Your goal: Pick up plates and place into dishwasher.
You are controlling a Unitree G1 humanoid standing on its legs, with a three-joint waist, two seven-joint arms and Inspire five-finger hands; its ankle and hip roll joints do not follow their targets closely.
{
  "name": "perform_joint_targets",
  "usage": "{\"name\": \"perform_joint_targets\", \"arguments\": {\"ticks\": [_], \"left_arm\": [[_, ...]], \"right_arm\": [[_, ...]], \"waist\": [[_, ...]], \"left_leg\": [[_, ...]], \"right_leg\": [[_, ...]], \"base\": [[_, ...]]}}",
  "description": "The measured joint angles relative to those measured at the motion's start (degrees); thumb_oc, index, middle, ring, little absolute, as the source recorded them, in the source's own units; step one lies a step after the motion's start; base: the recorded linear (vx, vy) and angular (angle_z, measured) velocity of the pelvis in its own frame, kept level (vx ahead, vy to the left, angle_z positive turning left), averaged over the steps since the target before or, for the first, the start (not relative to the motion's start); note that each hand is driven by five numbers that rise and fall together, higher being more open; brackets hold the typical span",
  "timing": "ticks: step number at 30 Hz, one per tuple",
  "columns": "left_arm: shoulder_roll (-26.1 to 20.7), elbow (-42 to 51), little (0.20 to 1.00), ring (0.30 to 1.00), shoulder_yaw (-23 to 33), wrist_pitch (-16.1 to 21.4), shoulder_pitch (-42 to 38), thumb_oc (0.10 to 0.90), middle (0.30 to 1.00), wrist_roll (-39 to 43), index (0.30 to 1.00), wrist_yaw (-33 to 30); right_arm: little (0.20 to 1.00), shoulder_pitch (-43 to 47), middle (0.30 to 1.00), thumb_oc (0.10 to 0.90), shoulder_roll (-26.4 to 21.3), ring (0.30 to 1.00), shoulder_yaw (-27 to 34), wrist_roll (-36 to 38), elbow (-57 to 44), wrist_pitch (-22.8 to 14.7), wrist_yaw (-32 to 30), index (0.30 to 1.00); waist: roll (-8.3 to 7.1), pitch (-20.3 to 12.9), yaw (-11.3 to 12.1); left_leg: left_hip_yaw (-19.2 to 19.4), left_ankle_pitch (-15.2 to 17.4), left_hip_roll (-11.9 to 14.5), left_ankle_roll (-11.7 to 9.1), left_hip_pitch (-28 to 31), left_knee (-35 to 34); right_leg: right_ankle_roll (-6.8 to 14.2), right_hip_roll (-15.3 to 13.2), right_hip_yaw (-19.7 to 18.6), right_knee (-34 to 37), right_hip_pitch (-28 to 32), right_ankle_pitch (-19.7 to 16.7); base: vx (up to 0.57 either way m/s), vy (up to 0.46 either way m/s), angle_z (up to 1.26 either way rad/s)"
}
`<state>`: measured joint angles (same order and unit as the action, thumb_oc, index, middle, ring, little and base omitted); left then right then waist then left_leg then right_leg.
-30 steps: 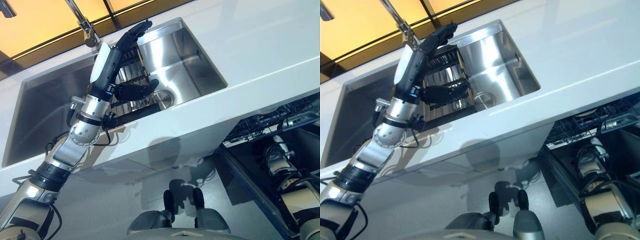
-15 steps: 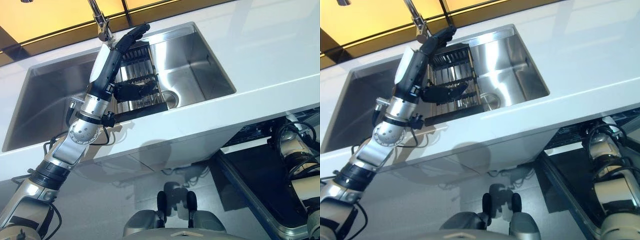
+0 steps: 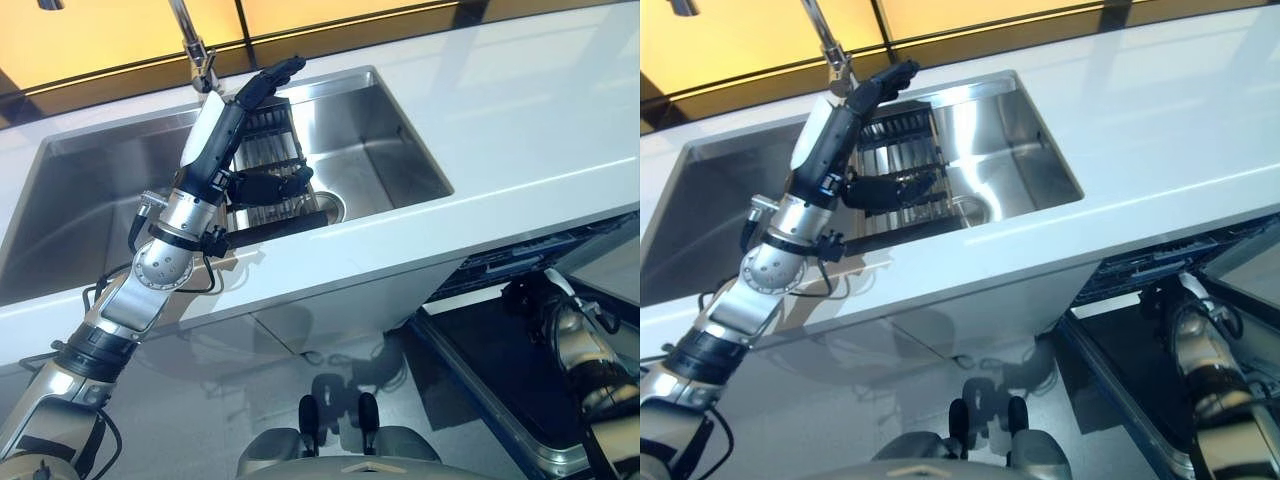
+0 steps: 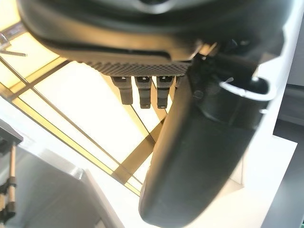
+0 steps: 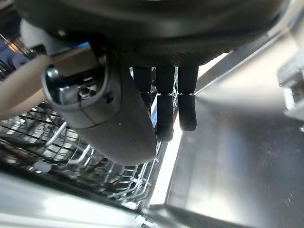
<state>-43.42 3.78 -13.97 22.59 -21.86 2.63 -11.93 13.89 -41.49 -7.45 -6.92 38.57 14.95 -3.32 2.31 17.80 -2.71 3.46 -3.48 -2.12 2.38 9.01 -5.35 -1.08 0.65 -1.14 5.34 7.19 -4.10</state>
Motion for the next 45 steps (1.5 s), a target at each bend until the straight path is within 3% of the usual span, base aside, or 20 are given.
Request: {"name": "perform_joint_targets", "arguments": {"ticks": [3, 5, 6, 11, 16, 23, 27, 29, 32, 33, 34, 36, 40, 41, 45], "left_arm": [[0.7, 1.7, 0.900, 0.900, 2.4, 0.1, 4.3, 0.800, 0.900, 0.0, 0.900, 0.0], [0.9, 1.8, 0.900, 0.900, 2.7, 0.0, 6.0, 0.800, 0.900, 0.0, 0.900, 0.1], [1.2, 2.0, 0.900, 0.900, 3.1, 0.1, 6.5, 0.800, 0.900, 0.0, 0.900, 0.0], [1.4, 2.0, 0.900, 0.900, 3.9, 0.1, 7.2, 0.800, 0.900, 0.0, 0.900, 0.1], [3.5, 2.0, 0.900, 0.900, 4.3, 0.1, 7.4, 0.800, 0.900, 0.0, 0.900, 0.1], [4.9, 1.8, 0.900, 0.900, 4.1, -0.8, 8.0, 0.800, 0.900, 0.1, 0.900, 2.8], [4.8, 0.3, 0.900, 0.900, 3.0, -2.6, 8.0, 0.800, 0.900, 1.8, 0.900, 6.6], [4.8, -0.2, 0.900, 0.900, 2.6, -2.9, 8.0, 0.800, 0.900, 2.5, 0.900, 8.5], [4.8, -0.1, 0.900, 0.900, 1.9, -3.6, 8.0, 0.800, 0.900, 5.1, 0.900, 12.6], [4.9, -0.1, 0.900, 0.900, 1.8, -3.8, 8.0, 0.800, 0.900, 5.5, 0.900, 13.3], [4.8, -0.1, 0.900, 0.900, 1.7, -3.8, 8.0, 0.800, 0.900, 6.4, 0.900, 14.1], [4.8, -0.2, 0.900, 0.900, 1.1, -3.8, 8.0, 0.800, 0.900, 7.1, 0.900, 14.7], [4.8, -0.2, 0.900, 0.900, -0.6, -3.8, 7.5, 0.800, 0.900, 7.5, 0.900, 16.8], [4.3, -0.2, 0.900, 0.900, -1.2, -3.8, 6.9, 0.800, 0.900, 8.4, 0.900, 17.4], [2.3, -0.1, 0.900, 0.900, -2.0, -3.9, 5.5, 0.800, 0.900, 11.3, 0.900, 18.9]], "right_arm": [[0.900, -9.1, 0.900, 0.800, 1.3, 0.900, 5.2, -0.1, -9.0, -0.3, -0.5, 0.900], [0.900, -14.2, 0.900, 0.800, 2.5, 0.900, 8.3, -0.1, -10.4, 0.3, -0.5, 0.900], [0.900, -16.9, 0.900, 0.800, 3.2, 0.900, 10.9, -0.2, -13.0, 0.3, -0.7, 0.900], [0.900, -24.1, 0.900, 0.800, 5.5, 0.900, 16.6, -1.2, -18.9, 0.2, -2.7, 0.900], [0.900, -29.2, 0.900, 0.800, 7.7, 0.900, 20.6, -3.4, -23.2, -2.0, -8.1, 0.900], [0.900, -31.5, 0.900, 0.800, 11.1, 0.900, 22.6, -4.8, -17.4, -3.4, -21.9, 0.900], [0.900, -32.0, 0.900, 0.800, 13.8, 0.900, 23.0, -0.4, -11.6, -4.1, -27.5, 0.900], [0.900, -31.7, 0.900, 0.800, 15.3, 0.900, 23.0, 3.2, -9.1, -5.9, -28.8, 0.900], [0.900, -31.2, 0.900, 0.800, 18.7, 0.900, 22.8, 14.9, -6.0, -9.6, -28.6, 0.900], [0.900, -31.2, 0.900, 0.800, 19.8, 0.900, 22.6, 18.8, -5.7, -10.9, -27.3, 0.900], [0.900, -30.9, 0.900, 0.800, 21.4, 0.900, 22.7, 25.7, -4.3, -14.6, -24.8, 0.900], [0.900, -30.4, 0.900, 0.800, 23.0, 0.900, 22.3, 32.2, -2.7, -17.2, -21.4, 0.900], [0.900, -27.3, 0.900, 0.800, 26.6, 0.900, 22.8, 51.6, 7.9, -26.5, -9.1, 0.900], [0.900, -26.1, 0.900, 0.800, 26.5, 0.900, 24.9, 59.9, 13.9, -28.1, -3.2, 0.900], [0.900, -23.3, 0.900, 0.800, 25.4, 0.900, 29.4, 77.7, 23.4, -29.4, 10.5, 0.900]], "waist": [[-0.86, -0.5, -1.6], [-2.45, -1.6, -4.6], [-2.73, -1.8, -4.9], [-4.32, -3.7, -9.0], [-4.27, -4.8, -12.9], [-3.09, -7.0, -15.1], [-2.47, -7.4, -15.5], [-2.22, -7.6, -15.5], [-1.59, -7.9, -15.6], [-1.32, -8.1, -15.6], [-1.28, -8.1, -15.5], [-1.23, -8.2, -15.4], [-0.66, -8.5, -14.4], [-0.56, -8.5, -13.9], [0.59, -8.6, -12.4]], "left_leg": [[1.1, 0.5, 0.1, 0.0, 0.5, 0.0], [2.0, 0.9, 0.0, 0.2, 0.8, 0.0], [2.5, 1.1, 0.1, 0.2, 0.9, 0.0], [5.6, 2.0, 0.2, 0.4, 1.6, 0.0], [8.3, 2.6, 0.1, 0.5, 1.6, 0.0], [12.0, 3.7, 0.5, 0.2, 1.3, 0.0], [13.1, 4.0, 1.0, -0.2, 1.3, -0.1], [13.3, 4.1, 1.1, -0.3, 1.3, -0.1], [13.3, 4.1, 1.2, -0.5, 1.0, -0.1], [13.2, 4.1, 1.2, -0.5, 0.8, -0.1], [13.3, 4.1, 1.2, -0.5, 0.8, -0.1], [13.3, 4.1, 1.2, -0.5, 0.8, -0.1], [13.2, 4.2, 1.2, -0.4, 0.6, -0.1], [13.2, 4.2, 1.1, -0.4, 0.5, -0.1], [12.5, 4.2, 1.1, -0.3, 0.4, -0.1]], "right_leg": [[0.1, 0.2, -1.2, 0.0, 0.1, 0.0], [0.2, 0.1, -2.1, 0.0, 0.0, 0.1], [0.3, 0.2, -2.6, 0.0, 0.0, 0.1], [0.7, 0.3, -5.2, 0.1, -0.4, 0.2], [1.1, 0.9, -8.1, 0.0, -1.4, -0.3], [1.3, 1.3, -11.4, 0.0, -2.8, -0.3], [1.3, 1.8, -12.5, 0.0, -3.2, -0.3], [1.3, 2.0, -12.6, 0.0, -3.3, -0.3], [1.3, 2.1, -12.7, 0.0, -3.7, -0.3], [1.3, 2.1, -12.7, 0.0, -3.9, -0.3], [1.3, 2.1, -12.6, 0.0, -3.9, -0.3], [1.3, 2.0, -12.6, 0.0, -3.9, -0.3], [1.3, 1.9, -12.5, 0.3, -3.9, -0.3], [1.3, 1.8, -12.4, 0.3, -4.0, -0.3], [1.3, 1.7, -11.7, 0.3, -3.9, -0.3]], "base": [[0.00, 0.068, -0.21], [-0.02, 0.101, -0.26], [-0.02, 0.092, -0.15], [-0.01, 0.051, -0.31], [-0.01, 0.046, -0.30], [0.00, 0.026, -0.28], [0.00, 0.007, -0.14], [0.00, -0.004, -0.08], [0.00, -0.012, 0.00], [-0.01, -0.042, 0.01], [-0.01, -0.042, 0.01], [0.00, 0.000, 0.00], [0.00, -0.047, 0.02], [0.00, -0.045, 0.03], [0.01, -0.037, 0.07]]}}
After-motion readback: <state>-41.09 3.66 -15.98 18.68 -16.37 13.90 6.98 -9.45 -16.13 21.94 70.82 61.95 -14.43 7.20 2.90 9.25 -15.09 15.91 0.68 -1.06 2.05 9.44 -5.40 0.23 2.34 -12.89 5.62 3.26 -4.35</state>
